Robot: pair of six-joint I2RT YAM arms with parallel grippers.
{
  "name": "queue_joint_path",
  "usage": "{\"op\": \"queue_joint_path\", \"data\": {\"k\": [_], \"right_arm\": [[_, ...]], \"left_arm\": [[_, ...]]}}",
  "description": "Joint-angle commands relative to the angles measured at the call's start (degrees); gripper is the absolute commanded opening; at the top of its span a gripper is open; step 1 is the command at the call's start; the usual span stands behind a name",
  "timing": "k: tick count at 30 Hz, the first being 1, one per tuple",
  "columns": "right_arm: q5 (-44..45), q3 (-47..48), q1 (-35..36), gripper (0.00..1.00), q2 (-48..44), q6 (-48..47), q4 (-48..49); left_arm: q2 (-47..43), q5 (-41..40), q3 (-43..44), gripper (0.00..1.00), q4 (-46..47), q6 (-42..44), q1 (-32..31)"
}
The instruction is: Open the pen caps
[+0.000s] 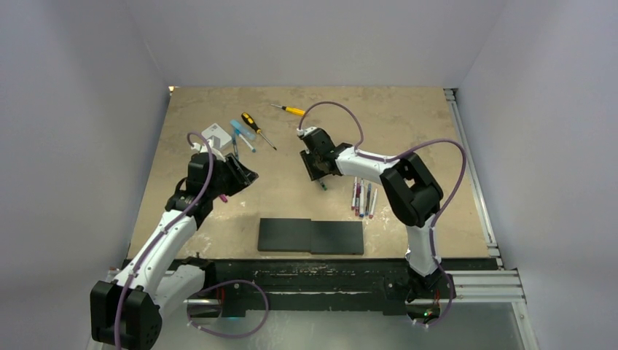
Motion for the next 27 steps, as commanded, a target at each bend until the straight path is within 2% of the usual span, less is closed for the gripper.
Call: {"op": "queue_joint_path", "data": {"k": [1,5,9,13,16,20,27], "right_arm": [[-0.55,1.03,0.09,0.33,3.05,-0.96,-1.92],[-1.29,0.18,0.12,0.0,3.84,-0.59,-1.22],[-1.4,-6.52,0.13,0.0,-3.6,-1.04,6.47],[-7.58,-18.05,1.58,0.0,-20.47,-2.6,20.0],[-14.89,-26.83,2.43,0.0,-34.57,0.29,28.68],[-21.57,-36.17,3.47,0.0,-46.15,7.15,37.59],[-24.9,-42.37,4.85,0.0,-53.45,14.61,43.12]], "left_arm": [[-0.39,-0.51,-0.48,0.41,1.93,-0.42,-0.54],[-0.32,-0.51,-0.52,0.41,2.01,-0.51,-0.62],[-0.51,1.41,-0.35,0.41,3.46,-0.16,-0.75],[-2.81,5.78,-0.65,0.43,9.41,-0.13,-1.68],[-5.43,10.93,-3.09,0.51,23.07,-3.03,-2.58],[-7.46,11.24,-8.45,0.68,42.24,-11.24,-4.72],[1.03,17.31,-6.3,0.7,55.66,-12.76,-7.15]]}}
